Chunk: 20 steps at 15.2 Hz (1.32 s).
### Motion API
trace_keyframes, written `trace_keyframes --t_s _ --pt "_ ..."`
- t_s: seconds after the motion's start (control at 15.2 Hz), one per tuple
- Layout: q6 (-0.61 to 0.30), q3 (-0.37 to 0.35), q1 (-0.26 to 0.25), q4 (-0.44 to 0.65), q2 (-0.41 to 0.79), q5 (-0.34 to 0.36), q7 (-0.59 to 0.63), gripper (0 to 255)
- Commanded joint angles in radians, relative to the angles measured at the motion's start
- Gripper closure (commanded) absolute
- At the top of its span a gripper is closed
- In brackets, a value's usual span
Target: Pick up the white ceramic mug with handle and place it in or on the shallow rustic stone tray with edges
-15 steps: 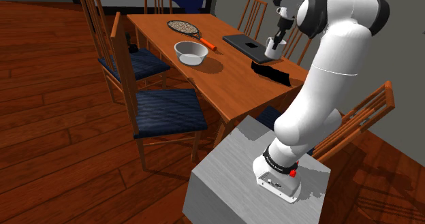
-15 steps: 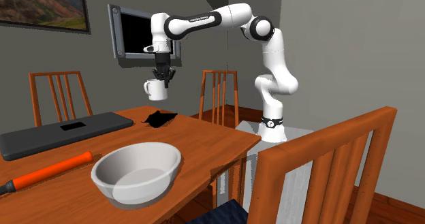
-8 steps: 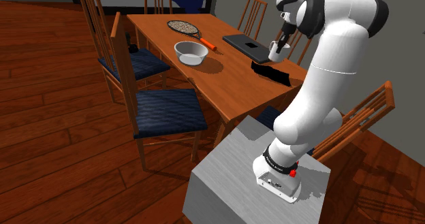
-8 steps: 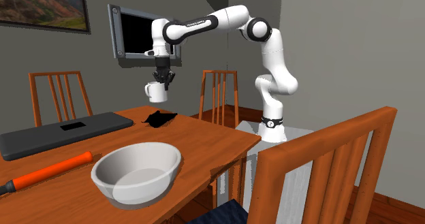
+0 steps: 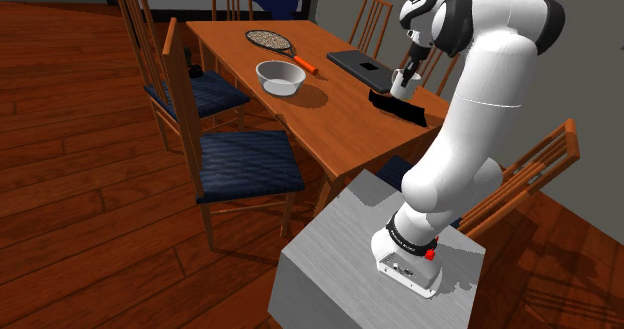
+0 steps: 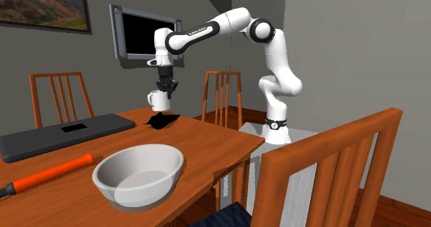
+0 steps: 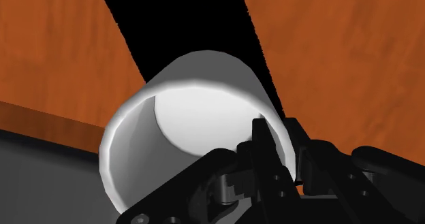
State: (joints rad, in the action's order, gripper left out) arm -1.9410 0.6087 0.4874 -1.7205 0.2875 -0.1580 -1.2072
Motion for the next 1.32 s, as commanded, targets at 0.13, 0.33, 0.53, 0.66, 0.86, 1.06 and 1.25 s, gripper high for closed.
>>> trace_keyframes --t_s 0.13,0.33,0.53,0.66,0.86,1.06,1.25 --pt "-0.051 -0.004 0.003 -0.038 0.016 -0.012 -0.009 255" --pt "-0.083 -0.008 0.005 -0.059 0.028 -0.021 -0.015 255" --pt "-0.083 -0.008 0.005 -0.059 0.028 -0.021 -0.015 255" --pt "-0.083 -0.008 0.005 -0.059 0.028 -0.021 -0.015 255" --pt "-0.083 -0.008 0.005 -0.059 0.028 -0.021 -0.015 0" --pt "-0.083 -0.008 0.005 -0.059 0.028 -0.021 -0.015 0" --pt "-0.053 -0.004 0.003 -0.038 0.017 -0.013 -0.009 0"
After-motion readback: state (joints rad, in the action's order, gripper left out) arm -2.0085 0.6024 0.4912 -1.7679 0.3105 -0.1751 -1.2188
